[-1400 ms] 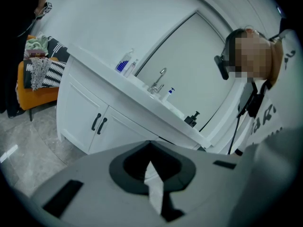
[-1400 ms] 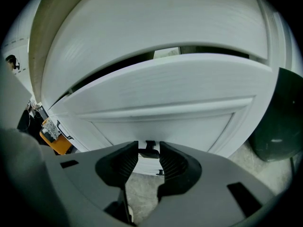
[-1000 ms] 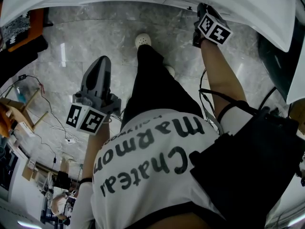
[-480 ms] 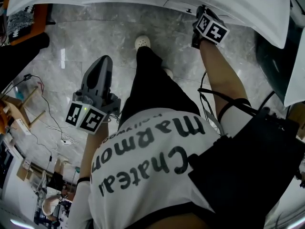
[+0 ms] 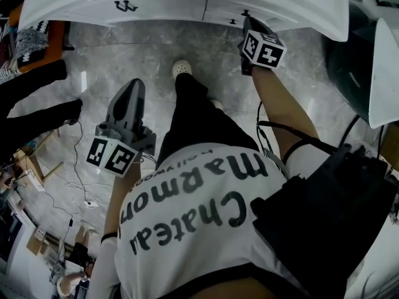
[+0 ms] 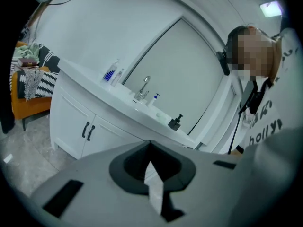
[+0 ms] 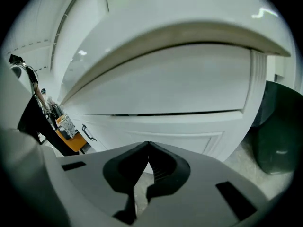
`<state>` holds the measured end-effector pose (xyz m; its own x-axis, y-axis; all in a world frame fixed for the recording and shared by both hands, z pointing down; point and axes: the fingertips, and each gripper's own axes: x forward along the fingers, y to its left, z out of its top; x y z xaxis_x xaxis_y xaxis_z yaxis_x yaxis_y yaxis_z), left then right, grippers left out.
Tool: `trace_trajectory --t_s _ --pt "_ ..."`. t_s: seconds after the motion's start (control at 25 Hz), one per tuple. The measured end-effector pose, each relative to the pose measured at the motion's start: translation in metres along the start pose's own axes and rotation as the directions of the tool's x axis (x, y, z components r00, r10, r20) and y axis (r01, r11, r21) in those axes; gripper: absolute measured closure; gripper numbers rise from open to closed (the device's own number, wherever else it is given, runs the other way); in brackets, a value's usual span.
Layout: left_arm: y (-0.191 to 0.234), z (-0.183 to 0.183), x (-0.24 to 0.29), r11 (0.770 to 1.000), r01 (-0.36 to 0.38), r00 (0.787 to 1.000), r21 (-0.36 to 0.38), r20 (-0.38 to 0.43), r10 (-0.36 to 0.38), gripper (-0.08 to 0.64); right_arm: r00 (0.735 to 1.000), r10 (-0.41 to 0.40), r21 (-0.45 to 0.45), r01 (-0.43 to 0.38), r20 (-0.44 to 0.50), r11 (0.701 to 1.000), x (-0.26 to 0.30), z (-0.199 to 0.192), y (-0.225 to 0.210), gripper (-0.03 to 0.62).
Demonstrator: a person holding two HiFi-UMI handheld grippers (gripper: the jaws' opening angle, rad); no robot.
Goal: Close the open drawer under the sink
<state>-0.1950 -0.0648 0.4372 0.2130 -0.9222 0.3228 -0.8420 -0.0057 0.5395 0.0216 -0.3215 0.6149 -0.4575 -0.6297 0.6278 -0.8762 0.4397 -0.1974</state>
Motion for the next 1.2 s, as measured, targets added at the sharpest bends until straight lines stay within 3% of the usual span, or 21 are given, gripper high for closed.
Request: trace_trajectory --t_s 0.36,0.68,0.92,1.2 --pt "-0.064 0.015 -0.003 0.99 0.131 0.99 0.052 0.043 -0.133 0.551 0.984 0.071 0.019 -0.075 0.163 0.997 -0.102 0.055 0.008 0.58" --pt "-0.109 0.044 -0.008 0.973 0.205 0.971 0.103 0.1 -0.216 0.551 0.921 0.16 -0.025 -0.162 0.355 0.986 -0.206 0.119 0.015 0.58" --pt "-0.141 0.054 -0.019 0.962 0.237 0.96 0.138 0.117 -0.254 0.551 0.866 0.206 -0.068 -0.198 0.455 0.978 -0.289 0.142 0.018 0.58" --pt "-0.187 0.07 -0.019 0.934 0.312 0.931 0.174 0.14 -0.337 0.552 0.848 0.182 -0.068 -0.171 0.498 0.983 -0.343 0.144 0.003 0.58"
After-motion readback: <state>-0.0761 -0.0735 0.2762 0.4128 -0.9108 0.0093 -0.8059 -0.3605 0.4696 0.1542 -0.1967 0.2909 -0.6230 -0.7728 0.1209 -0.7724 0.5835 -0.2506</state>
